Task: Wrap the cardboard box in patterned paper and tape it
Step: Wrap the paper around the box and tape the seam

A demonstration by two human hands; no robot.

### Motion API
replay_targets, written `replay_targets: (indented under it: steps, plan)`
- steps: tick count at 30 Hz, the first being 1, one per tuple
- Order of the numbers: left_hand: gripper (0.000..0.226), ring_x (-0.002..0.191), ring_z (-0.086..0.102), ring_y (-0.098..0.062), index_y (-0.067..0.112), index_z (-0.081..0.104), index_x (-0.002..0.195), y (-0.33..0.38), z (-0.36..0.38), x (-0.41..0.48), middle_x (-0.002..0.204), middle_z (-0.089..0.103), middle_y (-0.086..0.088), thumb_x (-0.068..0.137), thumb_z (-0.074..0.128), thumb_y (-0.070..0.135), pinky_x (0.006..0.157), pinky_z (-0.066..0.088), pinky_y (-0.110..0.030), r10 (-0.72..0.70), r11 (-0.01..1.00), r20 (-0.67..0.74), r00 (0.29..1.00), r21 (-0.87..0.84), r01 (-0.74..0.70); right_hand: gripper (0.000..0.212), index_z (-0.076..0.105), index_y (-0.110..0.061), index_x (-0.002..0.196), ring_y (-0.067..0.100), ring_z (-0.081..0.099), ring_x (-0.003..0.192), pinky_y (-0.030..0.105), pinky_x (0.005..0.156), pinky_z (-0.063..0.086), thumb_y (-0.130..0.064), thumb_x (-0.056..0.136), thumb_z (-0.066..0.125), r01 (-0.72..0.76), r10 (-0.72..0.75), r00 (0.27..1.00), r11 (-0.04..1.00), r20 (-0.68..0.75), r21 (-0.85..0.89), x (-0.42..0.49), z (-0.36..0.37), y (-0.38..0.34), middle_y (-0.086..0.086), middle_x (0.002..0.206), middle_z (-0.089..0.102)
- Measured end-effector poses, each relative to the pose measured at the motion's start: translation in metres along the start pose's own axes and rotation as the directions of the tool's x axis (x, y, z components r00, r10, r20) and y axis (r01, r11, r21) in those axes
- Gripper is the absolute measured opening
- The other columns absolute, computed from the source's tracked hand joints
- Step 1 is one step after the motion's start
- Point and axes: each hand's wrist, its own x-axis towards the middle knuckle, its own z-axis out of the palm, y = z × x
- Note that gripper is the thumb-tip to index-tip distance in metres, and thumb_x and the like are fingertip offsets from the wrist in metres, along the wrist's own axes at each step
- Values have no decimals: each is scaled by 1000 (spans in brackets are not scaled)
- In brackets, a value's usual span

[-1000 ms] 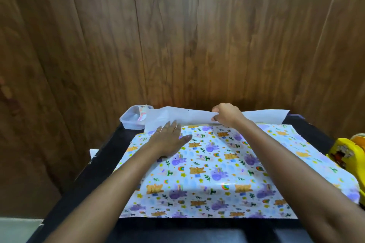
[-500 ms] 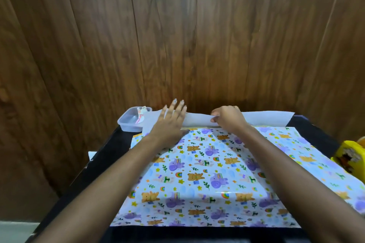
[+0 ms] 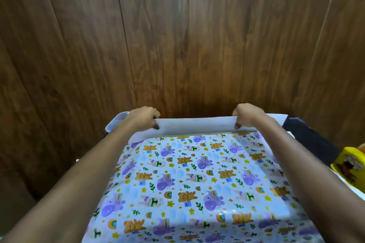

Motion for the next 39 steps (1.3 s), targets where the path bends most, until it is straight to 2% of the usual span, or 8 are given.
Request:
replay_targets:
  steps: [5, 9, 12, 18, 23, 30, 35, 39]
  plan:
    - [9, 86, 60, -30, 16, 43, 95, 3, 7, -13, 89, 65, -4, 95, 48, 23, 62, 35, -33, 99, 975, -240, 966, 215, -46, 22, 55, -22, 66, 20, 51, 83, 27, 57, 35, -16, 78, 72, -21, 23, 994, 1000, -107, 15, -6, -3, 22, 0, 83, 57]
    - [15, 86, 58, -21, 26, 46, 89, -20, 8, -18, 85, 65, 2, 86, 59, 21, 75, 39, -34, 58, 996, -19, 998, 70, -57, 24, 52, -19, 71, 22, 52, 84, 28, 63, 35, -13, 78, 73, -8, 8, 998, 1000, -59, 7, -8, -3, 32, 0, 78, 54]
    - [16, 107, 56, -19, 26, 60, 81, -31, 11, -18, 106, 63, 4, 87, 58, 12, 85, 42, -36, 7, 995, -88, 996, -100, -16, 17, 58, -19, 73, 21, 52, 81, 28, 64, 37, -9, 79, 71, 19, -19, 1000, 1000, -19, -3, -9, 2, 40, 1, 79, 58]
    - [30, 75, 58, -17, 21, 47, 77, -32, 16, -24, 87, 65, 3, 81, 41, -8, 52, 36, -28, -34, 999, -214, 976, -29, 29, 21, 69, -13, 101, 19, 53, 79, 25, 58, 38, -4, 83, 62, -26, 23, 996, 999, -90, -35, -12, 5, 55, 0, 83, 57]
    - [20, 77, 56, -23, 15, 50, 90, -21, 18, -29, 88, 63, -6, 84, 43, -3, 47, 25, -27, 18, 979, -279, 960, 198, 40, 23, 67, -10, 104, 20, 51, 74, 24, 54, 36, -4, 89, 52, -61, 49, 988, 995, -147, -75, -22, 9, 57, 2, 81, 54]
    - [55, 91, 56, -22, 13, 54, 129, -38, 21, -33, 109, 57, -10, 80, 50, -13, 65, 38, -25, -59, 998, -258, 964, 0, 61, 20, 67, -13, 92, 19, 52, 74, 23, 51, 34, -2, 87, 52, -72, 64, 978, 997, -200, -33, -30, 11, 70, 1, 78, 55]
    - [39, 96, 46, -18, 15, 58, 118, -34, 19, -31, 107, 52, -2, 83, 52, 1, 71, 31, -25, 71, 949, -210, 975, 315, -2, 21, 59, -17, 78, 22, 51, 73, 23, 49, 31, 0, 86, 49, -93, 87, 977, 995, -193, -24, -33, 13, 74, 0, 69, 52]
    - [46, 109, 48, -22, 28, 49, 126, 1, 11, -24, 116, 53, -2, 83, 57, 15, 88, 40, -31, 58, 984, -92, 994, 174, -41, 26, 71, -12, 101, 25, 62, 90, 28, 74, 49, -1, 86, 51, -103, 112, 968, 993, -226, 52, -29, 20, 79, 7, 98, 69]
